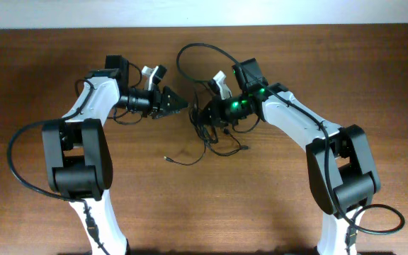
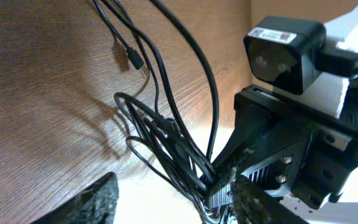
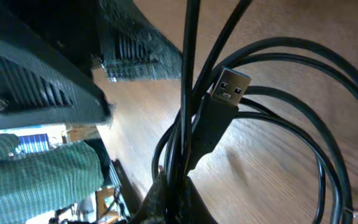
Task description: Untangle cables
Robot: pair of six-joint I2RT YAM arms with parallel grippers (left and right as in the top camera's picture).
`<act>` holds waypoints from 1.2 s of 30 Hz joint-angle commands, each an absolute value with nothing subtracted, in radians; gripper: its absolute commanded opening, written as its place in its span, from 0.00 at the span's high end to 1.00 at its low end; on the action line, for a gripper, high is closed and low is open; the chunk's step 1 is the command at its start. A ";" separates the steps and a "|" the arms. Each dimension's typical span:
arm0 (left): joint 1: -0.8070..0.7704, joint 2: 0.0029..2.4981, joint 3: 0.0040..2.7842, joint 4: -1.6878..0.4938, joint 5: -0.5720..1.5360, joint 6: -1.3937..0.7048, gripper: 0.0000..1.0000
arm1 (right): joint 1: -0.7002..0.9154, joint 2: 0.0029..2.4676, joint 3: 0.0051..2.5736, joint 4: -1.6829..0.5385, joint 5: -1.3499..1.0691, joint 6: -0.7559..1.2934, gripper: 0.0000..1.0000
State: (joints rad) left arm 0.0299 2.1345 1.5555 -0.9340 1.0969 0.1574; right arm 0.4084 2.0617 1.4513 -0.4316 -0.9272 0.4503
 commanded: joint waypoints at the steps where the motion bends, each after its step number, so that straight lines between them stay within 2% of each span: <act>1: 0.022 2.120 1.549 -0.936 1.122 0.170 0.43 | 0.410 2.041 1.472 -0.373 -0.957 0.544 0.96; 3: 0.009 2.120 1.549 -0.935 1.122 0.170 0.42 | 0.410 2.041 1.472 -0.330 -0.933 0.586 0.96; 7: 0.007 2.120 1.549 -0.935 1.122 0.170 0.41 | 0.410 2.041 1.472 -0.312 -0.709 0.665 0.96; 10: 0.007 2.120 1.549 -0.936 1.122 0.170 0.53 | 0.411 2.041 1.472 -0.253 -0.690 0.720 0.96; 11: 0.002 2.120 1.549 -0.936 1.122 0.170 0.53 | 0.411 2.041 1.472 -0.229 -0.683 0.748 0.96; 20: -0.064 2.120 1.549 -0.912 1.122 0.170 0.48 | 0.415 2.041 1.472 -0.188 -0.669 0.750 0.96; 21: -0.068 2.120 1.549 -0.909 1.122 0.170 0.50 | 0.418 2.041 1.472 -0.187 -0.672 0.750 0.96; 24: -0.072 2.120 1.549 -0.900 1.118 0.170 0.65 | 0.421 2.041 1.472 -0.170 -0.709 0.750 0.96; 27: -0.071 2.120 1.549 -0.898 1.102 0.170 0.84 | 0.421 2.041 1.472 -0.141 -0.730 0.762 0.96; 31: -0.071 2.120 1.549 -0.898 1.098 0.170 0.97 | 0.405 2.041 1.472 -0.141 -0.730 0.762 0.96; 33: -0.071 2.120 1.549 -0.898 1.098 0.170 1.00 | 0.390 2.041 1.472 -0.141 -0.742 0.764 0.94; 35: -0.071 2.120 1.549 -0.898 1.095 0.170 1.00 | 0.365 2.041 1.472 -0.141 -0.797 0.768 0.82; 36: -0.071 2.120 1.549 -0.898 1.092 0.171 1.00 | 0.356 2.041 1.472 -0.142 -0.818 0.768 0.79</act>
